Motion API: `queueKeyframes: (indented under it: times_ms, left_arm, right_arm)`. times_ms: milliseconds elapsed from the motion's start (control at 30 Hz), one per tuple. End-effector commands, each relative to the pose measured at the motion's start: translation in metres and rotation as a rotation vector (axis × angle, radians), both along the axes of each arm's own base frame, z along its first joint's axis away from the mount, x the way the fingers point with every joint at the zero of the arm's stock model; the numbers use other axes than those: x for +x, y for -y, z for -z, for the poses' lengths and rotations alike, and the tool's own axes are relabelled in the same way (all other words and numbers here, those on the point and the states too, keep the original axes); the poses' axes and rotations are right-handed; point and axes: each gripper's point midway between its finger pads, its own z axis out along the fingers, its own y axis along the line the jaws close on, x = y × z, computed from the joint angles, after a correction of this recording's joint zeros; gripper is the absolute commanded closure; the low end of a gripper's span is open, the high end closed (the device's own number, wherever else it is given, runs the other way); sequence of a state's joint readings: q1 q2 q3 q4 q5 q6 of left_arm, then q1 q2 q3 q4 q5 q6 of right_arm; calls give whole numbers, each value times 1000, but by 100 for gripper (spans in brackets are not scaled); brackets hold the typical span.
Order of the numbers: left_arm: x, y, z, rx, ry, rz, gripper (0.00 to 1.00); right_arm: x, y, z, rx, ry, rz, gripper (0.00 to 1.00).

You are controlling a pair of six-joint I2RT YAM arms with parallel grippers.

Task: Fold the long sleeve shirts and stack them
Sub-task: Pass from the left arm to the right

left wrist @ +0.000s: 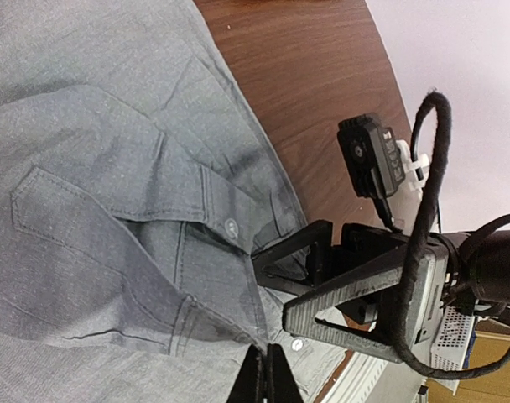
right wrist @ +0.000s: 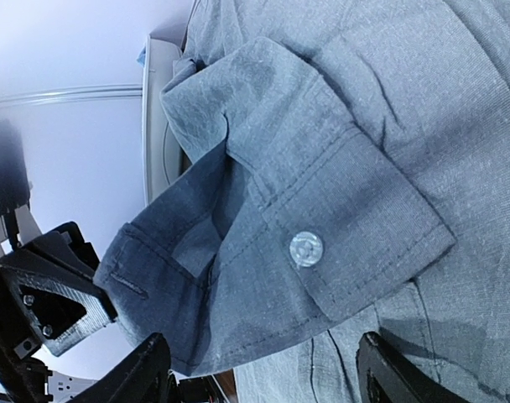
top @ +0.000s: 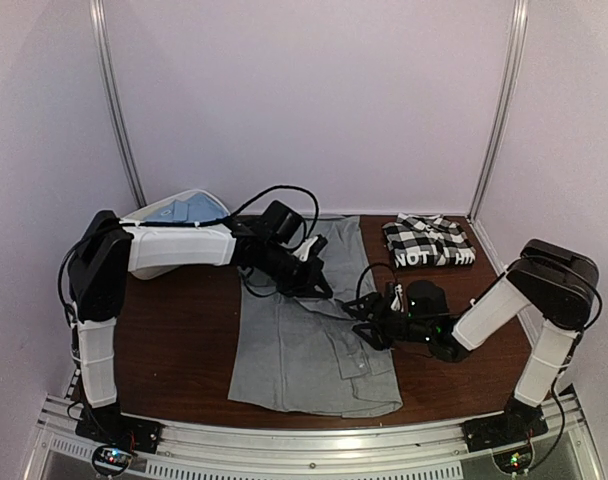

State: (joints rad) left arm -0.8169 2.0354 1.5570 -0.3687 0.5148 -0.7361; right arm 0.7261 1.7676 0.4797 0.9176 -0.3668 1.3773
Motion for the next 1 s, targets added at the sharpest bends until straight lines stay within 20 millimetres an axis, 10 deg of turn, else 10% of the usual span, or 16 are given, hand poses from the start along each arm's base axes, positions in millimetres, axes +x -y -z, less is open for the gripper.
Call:
queueKeyframes:
  times_ms: [0, 633, 967]
  left_arm:
    - [1, -2, -27, -69, 40, 1, 100]
    - [-4, -4, -19, -60, 35, 21, 100]
    - [-10, 0, 1, -53, -6, 58, 100]
  right_arm:
    - [13, -6, -16, 76, 31, 32, 24]
    - [31, -16, -14, 43, 49, 40, 70]
    - [35, -26, -4, 29, 31, 17, 60]
